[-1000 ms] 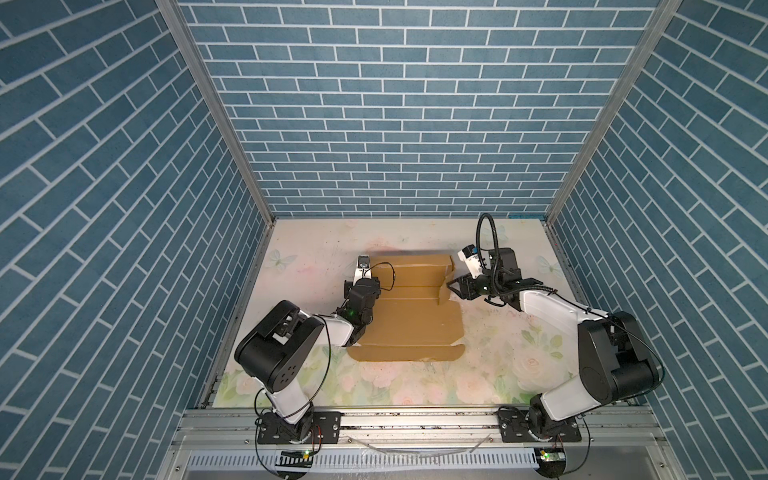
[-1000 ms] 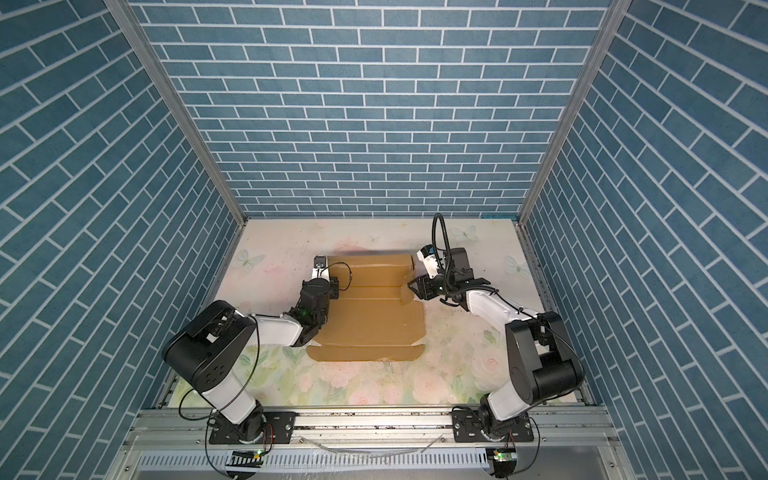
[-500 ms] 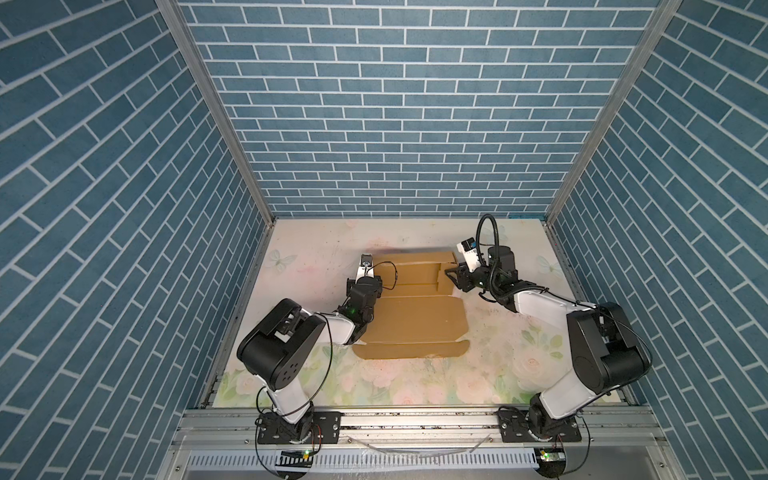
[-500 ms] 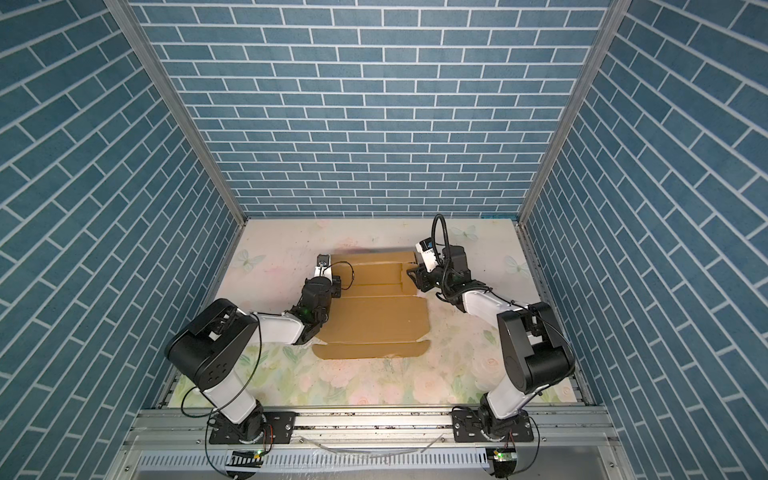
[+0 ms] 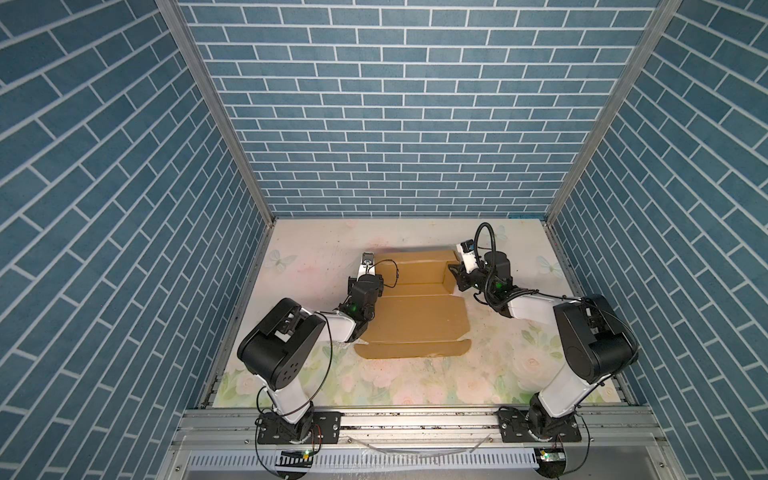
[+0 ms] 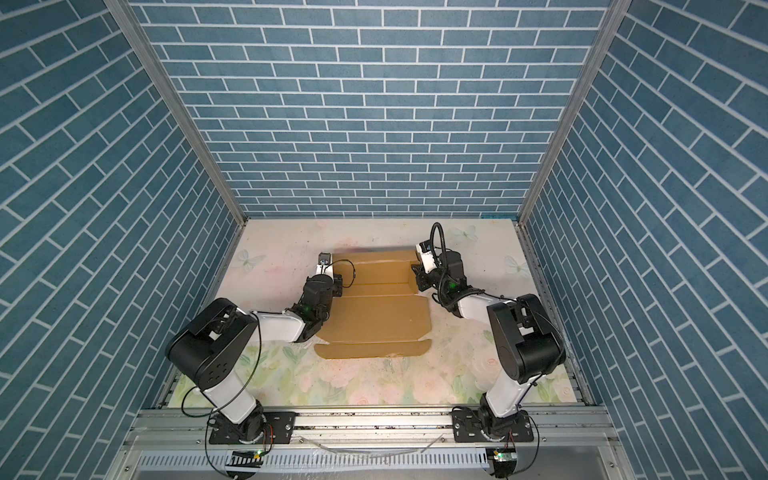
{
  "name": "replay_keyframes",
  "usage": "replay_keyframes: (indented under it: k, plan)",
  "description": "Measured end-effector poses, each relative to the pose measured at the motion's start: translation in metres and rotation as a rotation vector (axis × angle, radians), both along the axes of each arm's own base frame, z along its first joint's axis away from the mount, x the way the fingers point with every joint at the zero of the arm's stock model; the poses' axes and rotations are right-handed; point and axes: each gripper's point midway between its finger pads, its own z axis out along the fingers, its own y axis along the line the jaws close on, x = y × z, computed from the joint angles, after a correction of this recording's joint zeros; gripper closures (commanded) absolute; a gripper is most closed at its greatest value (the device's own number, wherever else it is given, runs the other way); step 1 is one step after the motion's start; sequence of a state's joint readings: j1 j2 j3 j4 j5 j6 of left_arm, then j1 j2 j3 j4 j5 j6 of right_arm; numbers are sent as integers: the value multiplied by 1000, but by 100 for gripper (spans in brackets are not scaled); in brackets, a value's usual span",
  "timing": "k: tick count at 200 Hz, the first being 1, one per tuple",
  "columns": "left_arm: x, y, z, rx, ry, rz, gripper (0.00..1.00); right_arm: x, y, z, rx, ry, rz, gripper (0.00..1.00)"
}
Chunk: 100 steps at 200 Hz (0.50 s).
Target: Fold the paper box
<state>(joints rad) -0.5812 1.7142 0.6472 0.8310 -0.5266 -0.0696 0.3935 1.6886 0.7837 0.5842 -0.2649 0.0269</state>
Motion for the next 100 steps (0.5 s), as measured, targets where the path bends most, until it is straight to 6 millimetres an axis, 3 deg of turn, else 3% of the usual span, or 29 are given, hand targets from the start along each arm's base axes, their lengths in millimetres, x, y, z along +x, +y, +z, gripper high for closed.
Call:
replay_keyframes:
  k: [29,80,100]
  plan:
    - [-1,-1,1,-17,3,0,100,5,-2,0,-45,-47,-101,100]
    - [-6,-4,1,-51,16,10,100,13,-5,-2,-138,-101,-286,100]
    - [-8,-5,1,-57,20,15,100,14,-4,-2,-141,-98,-294,88]
